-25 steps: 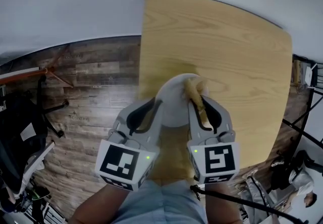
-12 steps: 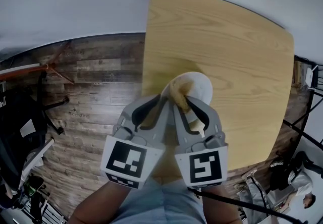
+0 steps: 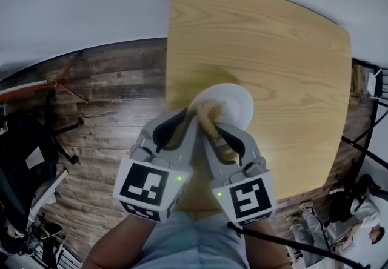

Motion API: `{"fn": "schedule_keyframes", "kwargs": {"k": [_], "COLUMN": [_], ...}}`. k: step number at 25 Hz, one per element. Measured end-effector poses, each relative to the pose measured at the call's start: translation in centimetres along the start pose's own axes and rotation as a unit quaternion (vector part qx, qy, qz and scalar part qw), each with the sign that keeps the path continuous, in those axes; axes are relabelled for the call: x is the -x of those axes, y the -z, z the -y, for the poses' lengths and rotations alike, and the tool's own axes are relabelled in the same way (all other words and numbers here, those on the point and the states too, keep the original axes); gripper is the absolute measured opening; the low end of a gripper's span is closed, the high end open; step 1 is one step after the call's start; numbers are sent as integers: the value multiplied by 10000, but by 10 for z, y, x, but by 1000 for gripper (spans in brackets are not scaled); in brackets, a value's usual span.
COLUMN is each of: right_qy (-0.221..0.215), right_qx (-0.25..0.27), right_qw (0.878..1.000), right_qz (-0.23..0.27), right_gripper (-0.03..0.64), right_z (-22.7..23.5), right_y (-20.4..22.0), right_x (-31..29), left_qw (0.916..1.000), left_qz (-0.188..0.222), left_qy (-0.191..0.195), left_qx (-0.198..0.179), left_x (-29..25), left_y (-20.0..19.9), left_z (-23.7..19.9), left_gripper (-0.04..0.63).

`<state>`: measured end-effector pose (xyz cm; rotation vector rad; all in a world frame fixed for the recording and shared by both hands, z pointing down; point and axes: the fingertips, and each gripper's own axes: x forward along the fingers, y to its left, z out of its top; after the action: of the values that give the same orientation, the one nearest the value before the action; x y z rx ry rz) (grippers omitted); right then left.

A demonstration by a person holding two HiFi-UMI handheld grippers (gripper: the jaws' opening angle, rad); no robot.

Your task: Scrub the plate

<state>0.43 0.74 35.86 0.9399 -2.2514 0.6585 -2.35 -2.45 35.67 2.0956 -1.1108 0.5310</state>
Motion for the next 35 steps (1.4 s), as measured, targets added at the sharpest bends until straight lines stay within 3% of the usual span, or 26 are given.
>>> {"fn": "schedule_keyframes", "kwargs": {"k": [5, 14, 24, 35], "right_qy": [-132, -202, 453, 1264], "right_qx": [99, 97, -48, -144], "right_qw": [9997, 9980, 9945, 9873], "right_qz": [-183, -588, -938, -955], "right_gripper": [71, 71, 69, 71], "right_z": [-9, -11, 28, 75], "right_y": [16, 49, 73, 62], "right_x": [4, 19, 43, 50], "left_qw": [10000, 9998, 9988, 9971], "left_qz": [51, 64, 120, 10], "left_qy": [-57, -87, -67, 111], "left_qx": [48, -186, -474, -748], "left_x": [1, -1, 4, 5], "left_y": [-3, -6, -9, -4], "left_z": [-1, -1, 2, 7], "left_gripper": [64, 64, 64, 66]}}
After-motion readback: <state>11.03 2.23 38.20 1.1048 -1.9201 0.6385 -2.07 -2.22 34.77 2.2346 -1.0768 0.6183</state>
